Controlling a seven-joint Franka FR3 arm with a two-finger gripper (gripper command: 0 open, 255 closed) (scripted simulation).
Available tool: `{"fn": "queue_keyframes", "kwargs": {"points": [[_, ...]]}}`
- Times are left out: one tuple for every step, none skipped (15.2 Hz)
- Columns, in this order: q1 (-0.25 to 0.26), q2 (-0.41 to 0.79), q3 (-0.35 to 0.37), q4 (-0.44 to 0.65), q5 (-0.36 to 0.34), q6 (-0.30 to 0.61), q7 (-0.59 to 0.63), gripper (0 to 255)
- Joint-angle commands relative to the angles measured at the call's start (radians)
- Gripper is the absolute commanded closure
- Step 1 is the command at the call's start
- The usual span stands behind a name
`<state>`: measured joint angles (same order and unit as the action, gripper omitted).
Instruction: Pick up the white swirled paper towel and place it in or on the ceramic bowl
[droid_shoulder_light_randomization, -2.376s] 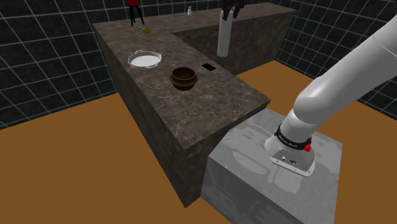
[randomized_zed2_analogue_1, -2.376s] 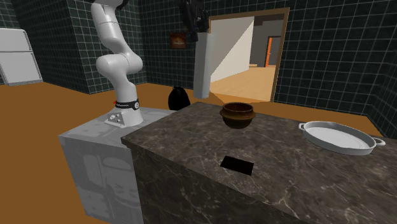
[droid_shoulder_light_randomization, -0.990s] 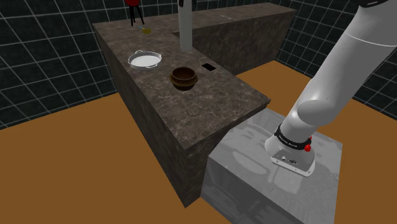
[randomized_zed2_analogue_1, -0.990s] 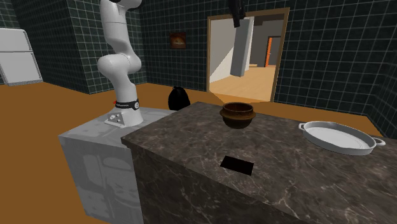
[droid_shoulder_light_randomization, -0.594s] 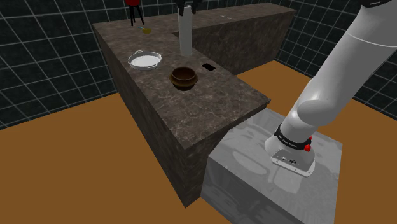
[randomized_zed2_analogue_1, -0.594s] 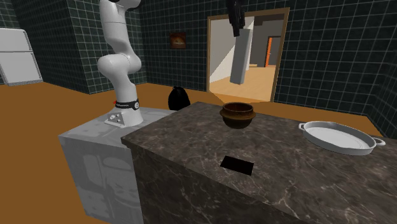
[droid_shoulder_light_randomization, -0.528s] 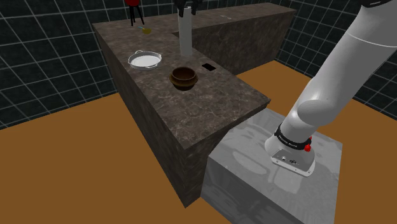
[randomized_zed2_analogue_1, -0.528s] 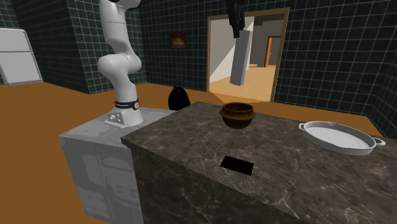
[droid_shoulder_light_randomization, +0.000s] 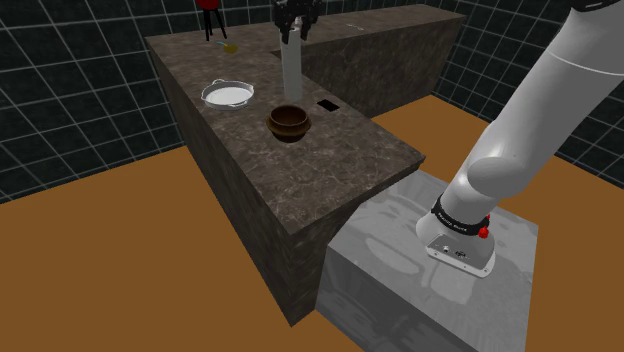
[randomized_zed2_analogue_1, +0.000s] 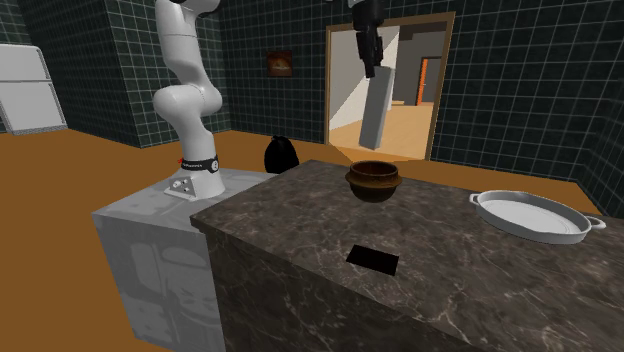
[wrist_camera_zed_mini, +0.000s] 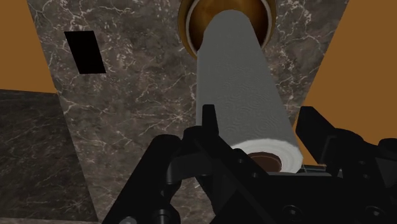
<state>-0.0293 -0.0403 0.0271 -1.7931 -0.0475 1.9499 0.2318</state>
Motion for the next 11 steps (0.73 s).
{"fn": "queue_keyframes", "kwargs": {"points": [[0.0,-0.004,0.0,-0.033,0.0,0.03,0.001,255],[0.0,-0.004,0.0,-0.047,-0.001,0.044,0.001,255],[0.0,-0.003,-0.001,-0.06,-0.001,0.057,0.002,255],[-0.001,-0.003,-0.001,-0.073,-0.001,0.07,0.003,255],[-0.001,-0.002,-0.001,-0.085,-0.002,0.084,0.003,255],[-0.001,-0.001,-0.001,-0.097,-0.002,0.097,0.004,255],[-0.001,0.0,-0.001,-0.109,-0.002,0.11,0.005,255],[-0.001,0.002,-0.001,-0.121,-0.003,0.123,0.005,255],[-0.001,0.003,-0.001,-0.133,-0.003,0.137,0.006,255],[-0.001,0.006,-0.001,-0.15,-0.004,0.157,0.007,255],[-0.001,0.006,-0.001,-0.15,-0.004,0.157,0.007,255]]}}
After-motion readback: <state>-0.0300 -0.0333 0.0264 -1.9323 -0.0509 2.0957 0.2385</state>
